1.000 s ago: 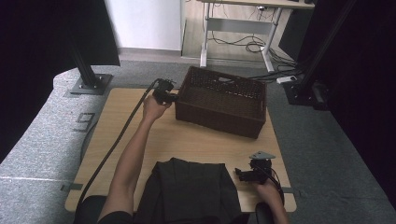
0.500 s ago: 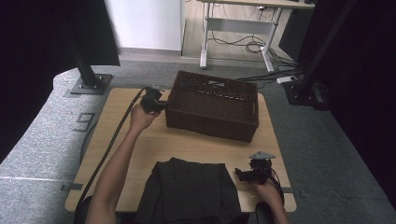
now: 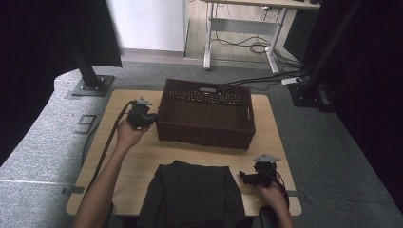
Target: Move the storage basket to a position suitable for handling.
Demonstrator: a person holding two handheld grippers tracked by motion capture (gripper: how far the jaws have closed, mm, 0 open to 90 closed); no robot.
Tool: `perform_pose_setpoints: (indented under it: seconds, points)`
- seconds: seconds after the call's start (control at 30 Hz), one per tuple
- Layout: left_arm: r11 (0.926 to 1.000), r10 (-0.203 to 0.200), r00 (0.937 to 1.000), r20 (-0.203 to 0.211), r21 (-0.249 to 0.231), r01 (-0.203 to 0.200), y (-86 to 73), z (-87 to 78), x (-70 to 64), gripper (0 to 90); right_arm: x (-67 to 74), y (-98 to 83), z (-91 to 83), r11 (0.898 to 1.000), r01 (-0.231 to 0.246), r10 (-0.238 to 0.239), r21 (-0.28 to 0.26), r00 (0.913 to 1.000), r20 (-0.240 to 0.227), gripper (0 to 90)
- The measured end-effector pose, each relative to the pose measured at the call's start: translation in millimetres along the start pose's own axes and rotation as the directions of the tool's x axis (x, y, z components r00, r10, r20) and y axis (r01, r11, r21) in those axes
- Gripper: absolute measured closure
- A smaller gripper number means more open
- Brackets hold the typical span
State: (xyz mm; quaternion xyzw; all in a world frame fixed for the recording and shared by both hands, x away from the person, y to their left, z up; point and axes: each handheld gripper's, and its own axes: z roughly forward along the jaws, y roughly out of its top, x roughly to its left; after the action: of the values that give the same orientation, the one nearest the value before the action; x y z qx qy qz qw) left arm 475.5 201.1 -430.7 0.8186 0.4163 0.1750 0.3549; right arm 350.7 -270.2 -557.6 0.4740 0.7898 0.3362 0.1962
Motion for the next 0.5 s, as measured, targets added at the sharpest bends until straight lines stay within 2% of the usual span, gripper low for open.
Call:
perform_pose_setpoints:
  seconds: [0.2,0.5]
  points:
    - [0.9998,-0.016,0.9999,-0.004,-0.012,0.016,-20.4,-20.2,-6.6,81.7,0.0,0.0,0.0,1.000,0.000,0.000,0.000,1.0000,0.000,0.0]
    - [0.9998,-0.019,0.9997,-0.016,-0.009,0.019,-43.6,-46.1,-18.7,81.4,0.1,0.1,-0.2,1.000,-0.002,0.002,0.002,1.0000,0.000,0.0]
